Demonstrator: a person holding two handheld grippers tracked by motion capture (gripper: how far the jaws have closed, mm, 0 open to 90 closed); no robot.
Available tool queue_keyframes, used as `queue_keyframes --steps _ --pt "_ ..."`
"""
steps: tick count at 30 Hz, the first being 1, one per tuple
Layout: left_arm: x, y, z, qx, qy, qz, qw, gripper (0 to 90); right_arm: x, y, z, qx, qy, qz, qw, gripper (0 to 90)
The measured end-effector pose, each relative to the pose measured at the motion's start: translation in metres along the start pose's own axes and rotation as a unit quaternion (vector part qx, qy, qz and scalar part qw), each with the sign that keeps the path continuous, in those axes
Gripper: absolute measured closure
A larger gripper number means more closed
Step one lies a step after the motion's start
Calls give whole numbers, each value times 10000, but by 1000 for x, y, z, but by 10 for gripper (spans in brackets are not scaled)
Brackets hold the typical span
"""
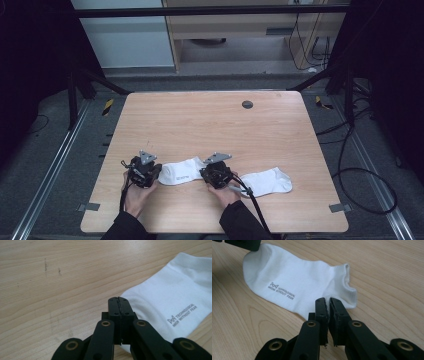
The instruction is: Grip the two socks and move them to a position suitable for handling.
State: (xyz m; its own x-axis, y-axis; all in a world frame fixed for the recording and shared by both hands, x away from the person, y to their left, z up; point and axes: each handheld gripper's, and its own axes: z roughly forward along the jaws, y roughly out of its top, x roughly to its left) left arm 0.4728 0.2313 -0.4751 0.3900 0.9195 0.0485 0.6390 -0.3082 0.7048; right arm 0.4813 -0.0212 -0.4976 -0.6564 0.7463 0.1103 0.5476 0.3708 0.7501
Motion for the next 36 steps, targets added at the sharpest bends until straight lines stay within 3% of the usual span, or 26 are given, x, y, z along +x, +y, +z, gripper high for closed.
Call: queue_keyframes --steps 4,9,10,13,16,20,21,22,25,27,29,36 --pt "2 -2 1 -81 -3 -63 9999 866 -1 0 1 26 -59 36 10000 777" --pt "0 4 -13 -555 -83 -68 9984 685 -6 4 -13 -382 -114 -80 9992 668" --pt "0 4 -13 -555 -83 -68 9984 652 -9 5 -18 -472 -108 -22 9988 650" --pt "-1 9 -23 -788 -76 -106 9968 578 -19 10 -32 -667 -142 116 9976 595" --pt "-2 12 -27 -884 -169 -241 9957 526 -32 14 -49 -839 -246 231 9959 554" --pt "-7 15 -30 -928 -244 -221 9951 495 -46 15 -67 -918 -351 307 9947 521" --pt "-13 17 -33 -946 -318 -203 9948 490 -56 13 -78 -897 -474 303 9944 511" --pt "-13 17 -33 -946 -318 -203 9948 485 -56 13 -78 -897 -474 303 9944 511" --pt "-27 24 -35 -972 -486 -110 9940 473 -75 4 -99 -870 -605 411 9935 487" --pt "-31 25 -35 -964 -506 -76 9940 470 -80 1 -105 -868 -644 429 9932 480" --pt "-44 31 -33 -932 -652 30 9935 461 -94 -9 -121 -866 -742 497 9922 466" --pt "-73 39 -27 -854 -858 213 9924 456 -118 -33 -147 -793 -898 555 9912 442"
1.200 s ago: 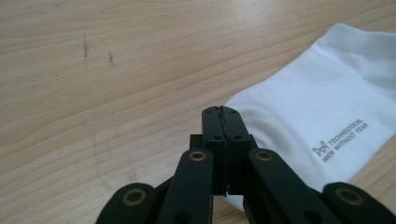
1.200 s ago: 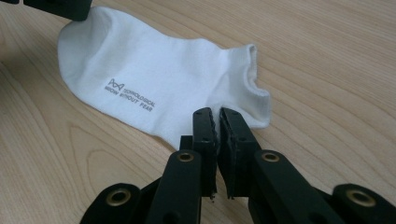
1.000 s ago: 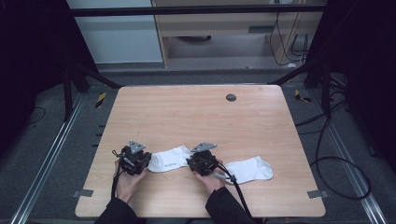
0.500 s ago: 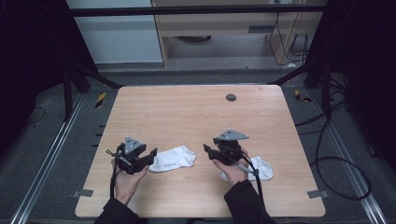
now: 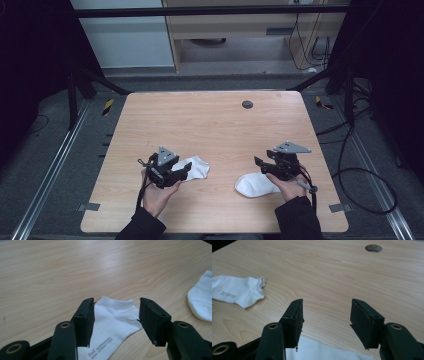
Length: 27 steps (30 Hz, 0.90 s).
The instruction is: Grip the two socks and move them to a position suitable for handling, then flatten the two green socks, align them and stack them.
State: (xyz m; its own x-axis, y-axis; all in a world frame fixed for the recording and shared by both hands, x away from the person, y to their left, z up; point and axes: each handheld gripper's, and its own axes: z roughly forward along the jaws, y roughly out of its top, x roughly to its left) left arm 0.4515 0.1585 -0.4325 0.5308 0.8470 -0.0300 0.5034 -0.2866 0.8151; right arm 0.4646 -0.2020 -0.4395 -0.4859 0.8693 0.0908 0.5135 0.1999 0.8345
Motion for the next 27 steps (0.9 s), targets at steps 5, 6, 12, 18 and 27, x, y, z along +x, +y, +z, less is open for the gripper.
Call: queue_keyframes --steps 5,6,12,18,27 --pt "-18 6 9 36 -160 105 9998 456 -14 -13 -13 120 -147 -55 9998 441" --pt "-22 7 10 53 -183 147 9997 457 -16 -15 -15 147 -170 -40 9997 442" --pt "-41 9 19 157 -269 324 9990 459 -28 -29 -23 418 -330 -91 9985 457" --pt "-52 9 26 288 -373 329 9984 460 -38 -40 -28 689 -413 83 9967 478" --pt "-81 7 45 520 -599 459 9958 488 -49 -47 -26 957 -505 86 9941 534"
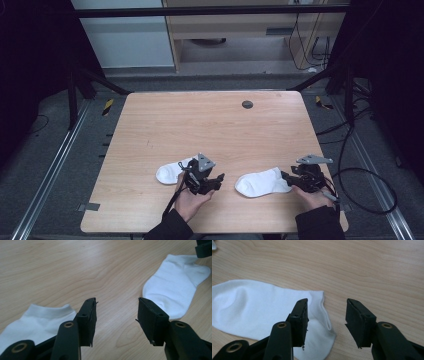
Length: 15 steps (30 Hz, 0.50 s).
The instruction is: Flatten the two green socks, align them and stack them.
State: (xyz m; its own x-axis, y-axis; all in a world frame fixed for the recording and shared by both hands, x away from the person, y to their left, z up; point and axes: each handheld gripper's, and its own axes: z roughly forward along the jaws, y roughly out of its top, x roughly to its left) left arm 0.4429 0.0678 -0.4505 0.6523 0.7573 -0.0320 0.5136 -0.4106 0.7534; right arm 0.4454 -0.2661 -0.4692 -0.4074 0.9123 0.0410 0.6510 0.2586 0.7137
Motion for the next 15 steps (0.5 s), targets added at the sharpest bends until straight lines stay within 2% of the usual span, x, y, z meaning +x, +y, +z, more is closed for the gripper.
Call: queue_keyframes --steps 2,8,15 --pt "-6 0 5 50 -30 16 10000 497 0 -1 1 76 31 30 10000 546" --pt "-20 -1 21 230 -136 102 9996 526 -4 -6 6 249 8 -83 9997 575" --pt "-29 -3 36 439 -274 170 9985 577 -6 -9 12 416 70 -51 9991 618"
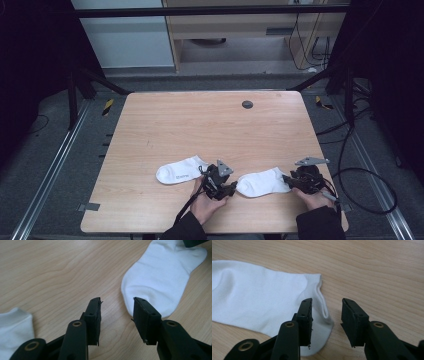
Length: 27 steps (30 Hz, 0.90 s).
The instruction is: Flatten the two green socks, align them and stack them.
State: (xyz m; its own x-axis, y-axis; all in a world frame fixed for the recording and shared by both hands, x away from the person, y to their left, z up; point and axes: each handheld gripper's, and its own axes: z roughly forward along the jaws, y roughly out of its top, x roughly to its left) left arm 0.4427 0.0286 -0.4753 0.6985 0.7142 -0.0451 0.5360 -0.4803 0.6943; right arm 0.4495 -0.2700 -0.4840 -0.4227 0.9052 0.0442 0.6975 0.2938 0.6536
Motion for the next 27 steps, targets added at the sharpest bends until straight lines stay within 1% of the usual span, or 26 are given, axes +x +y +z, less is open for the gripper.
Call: queue_keyframes --steps 2,5,6,8,11,15,17,21,22,24,27 --pt "-1 0 3 62 -23 25 10000 595 0 0 2 38 -6 -51 10000 635" --pt "-4 -1 9 122 -72 -9 9999 615 1 0 5 124 21 -97 9999 672" --pt "-4 -1 9 122 -72 -9 9999 619 1 0 5 151 48 -88 9998 684" --pt "-5 -1 15 181 -115 -16 9998 635 1 -1 6 185 55 -83 9998 708" --pt "-7 -1 20 251 -128 -5 9996 658 1 -1 6 186 73 -101 9998 750" --pt "-8 -1 22 268 -163 -12 9995 716 2 -1 6 204 109 -106 9997 810" --pt "-8 0 22 290 -130 -27 9995 756 2 0 5 225 130 -108 9996 840" --pt "-8 2 23 388 -161 -104 9991 853 3 0 6 255 149 -123 9995 858" --pt "-9 3 23 395 -139 -116 9991 873 3 1 5 268 163 -123 9994 860" --pt "-10 4 23 409 -112 -93 9991 887 4 2 4 289 170 -126 9994 862" --pt "-8 4 20 393 -114 -96 9991 890 6 4 1 237 181 -135 9995 863"
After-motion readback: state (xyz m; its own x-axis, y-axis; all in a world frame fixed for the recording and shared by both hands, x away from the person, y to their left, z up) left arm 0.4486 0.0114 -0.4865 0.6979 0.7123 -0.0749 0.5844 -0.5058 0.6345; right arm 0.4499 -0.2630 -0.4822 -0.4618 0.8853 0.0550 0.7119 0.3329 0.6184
